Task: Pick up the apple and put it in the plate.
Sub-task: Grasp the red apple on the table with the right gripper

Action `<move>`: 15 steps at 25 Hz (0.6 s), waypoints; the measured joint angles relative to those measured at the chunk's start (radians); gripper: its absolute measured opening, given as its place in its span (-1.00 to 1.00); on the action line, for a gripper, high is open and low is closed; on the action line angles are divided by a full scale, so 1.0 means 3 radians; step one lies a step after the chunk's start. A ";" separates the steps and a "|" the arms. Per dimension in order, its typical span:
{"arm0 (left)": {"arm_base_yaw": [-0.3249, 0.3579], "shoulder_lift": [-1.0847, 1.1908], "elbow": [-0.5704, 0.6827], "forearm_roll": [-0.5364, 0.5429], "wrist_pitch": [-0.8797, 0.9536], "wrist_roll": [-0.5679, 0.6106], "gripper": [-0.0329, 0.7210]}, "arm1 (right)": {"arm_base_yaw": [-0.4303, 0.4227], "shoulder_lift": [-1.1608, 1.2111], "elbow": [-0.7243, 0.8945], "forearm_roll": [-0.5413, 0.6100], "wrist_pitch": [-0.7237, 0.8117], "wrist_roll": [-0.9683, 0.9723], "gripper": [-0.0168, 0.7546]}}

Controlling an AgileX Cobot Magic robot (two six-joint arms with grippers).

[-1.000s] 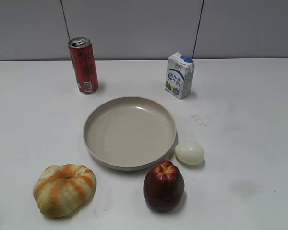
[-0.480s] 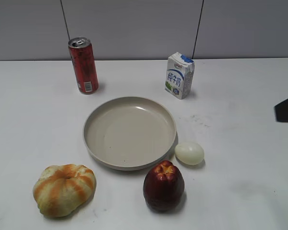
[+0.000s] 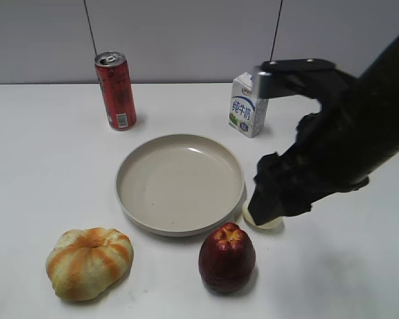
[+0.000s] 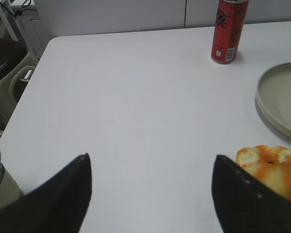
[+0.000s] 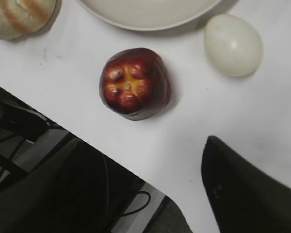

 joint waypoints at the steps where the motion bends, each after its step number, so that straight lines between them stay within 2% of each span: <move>1: 0.0000 0.0000 0.0000 0.0000 0.0000 0.0000 0.64 | 0.0129 0.0090 -0.0055 -0.0085 0.0000 0.0101 0.58; 4: 0.0000 0.0000 0.0000 0.0000 0.0000 0.0000 0.64 | 0.0419 0.0345 -0.0195 -0.0370 0.0013 0.0284 0.58; 6: 0.0000 0.0000 0.0000 0.0000 0.0000 0.0000 0.64 | 0.0499 0.0507 -0.0268 -0.0448 0.0008 0.0327 0.61; 10: 0.0000 0.0000 0.0000 0.0000 0.0000 0.0000 0.64 | 0.0525 0.0800 -0.0316 -0.0490 -0.0128 0.0354 0.77; 15: 0.0000 0.0000 0.0000 0.0000 0.0000 0.0000 0.64 | 0.0525 0.1033 -0.0333 -0.0501 -0.0360 0.0358 0.81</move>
